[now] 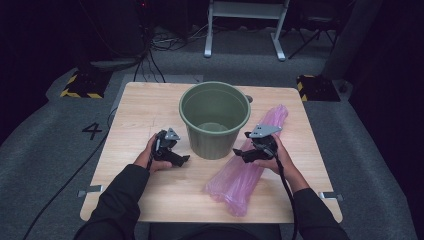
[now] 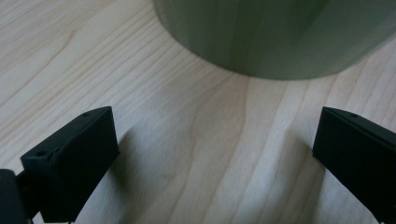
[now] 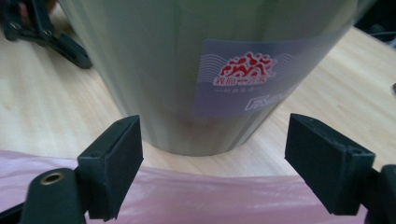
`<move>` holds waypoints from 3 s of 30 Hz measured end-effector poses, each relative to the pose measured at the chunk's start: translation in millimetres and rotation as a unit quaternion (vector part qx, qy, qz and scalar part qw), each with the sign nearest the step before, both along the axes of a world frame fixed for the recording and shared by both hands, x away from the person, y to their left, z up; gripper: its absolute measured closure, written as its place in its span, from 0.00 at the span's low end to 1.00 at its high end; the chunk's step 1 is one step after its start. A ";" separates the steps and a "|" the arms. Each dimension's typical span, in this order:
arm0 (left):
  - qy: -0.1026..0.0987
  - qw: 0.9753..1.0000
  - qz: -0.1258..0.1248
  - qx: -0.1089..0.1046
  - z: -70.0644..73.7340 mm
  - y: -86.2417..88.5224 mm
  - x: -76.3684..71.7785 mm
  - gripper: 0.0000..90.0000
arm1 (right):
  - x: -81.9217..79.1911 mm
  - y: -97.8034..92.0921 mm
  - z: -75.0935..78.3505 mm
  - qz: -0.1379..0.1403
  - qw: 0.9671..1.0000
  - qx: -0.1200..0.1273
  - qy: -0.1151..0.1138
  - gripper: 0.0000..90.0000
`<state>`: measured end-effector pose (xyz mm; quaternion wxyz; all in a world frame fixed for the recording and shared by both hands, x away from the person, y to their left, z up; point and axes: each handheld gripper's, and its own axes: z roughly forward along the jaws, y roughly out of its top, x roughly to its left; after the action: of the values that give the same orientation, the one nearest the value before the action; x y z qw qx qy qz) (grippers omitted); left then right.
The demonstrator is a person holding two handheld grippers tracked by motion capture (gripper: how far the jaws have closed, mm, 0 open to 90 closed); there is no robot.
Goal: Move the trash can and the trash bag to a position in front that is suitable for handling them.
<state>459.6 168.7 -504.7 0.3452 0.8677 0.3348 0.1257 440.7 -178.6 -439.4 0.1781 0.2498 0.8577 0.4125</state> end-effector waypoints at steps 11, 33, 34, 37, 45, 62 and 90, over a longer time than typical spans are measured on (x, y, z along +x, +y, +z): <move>-0.007 0.999 -0.047 0.007 0.7 -25.2 9.9 0.01 | -1.5 0.7 -2.2 -0.010 1.000 -0.009 -0.015 0.24; -0.002 0.999 -0.046 -0.002 0.0 -22.0 -41.9 0.01 | 24.9 -99.3 -24.7 -0.215 0.976 0.028 0.020 0.27; -0.002 0.999 -0.049 0.000 0.2 -17.1 -47.7 0.01 | 26.4 -97.9 -28.2 -0.215 0.976 0.029 0.029 0.27; -0.002 0.999 -0.033 0.001 0.0 -1.6 -63.9 0.01 | 30.7 -93.1 -36.1 -0.231 0.972 0.020 0.043 0.29; -0.004 1.000 0.010 -0.001 -0.5 28.9 -80.2 0.01 | 36.6 -92.4 -55.8 -0.232 0.969 0.029 0.081 0.51; -0.019 0.999 0.023 -0.044 28.3 2.4 -96.4 0.20 | 21.9 -68.8 -57.8 -0.190 0.980 -0.007 0.065 0.59; -0.023 0.994 -0.109 0.014 7.2 -113.5 -107.7 0.20 | 22.6 -69.8 -61.7 -0.197 0.979 -0.002 0.057 0.34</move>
<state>351.9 55.2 -497.5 0.3521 0.9008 0.2279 0.1124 463.3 -248.4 -501.1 0.2069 0.4369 0.8011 0.3529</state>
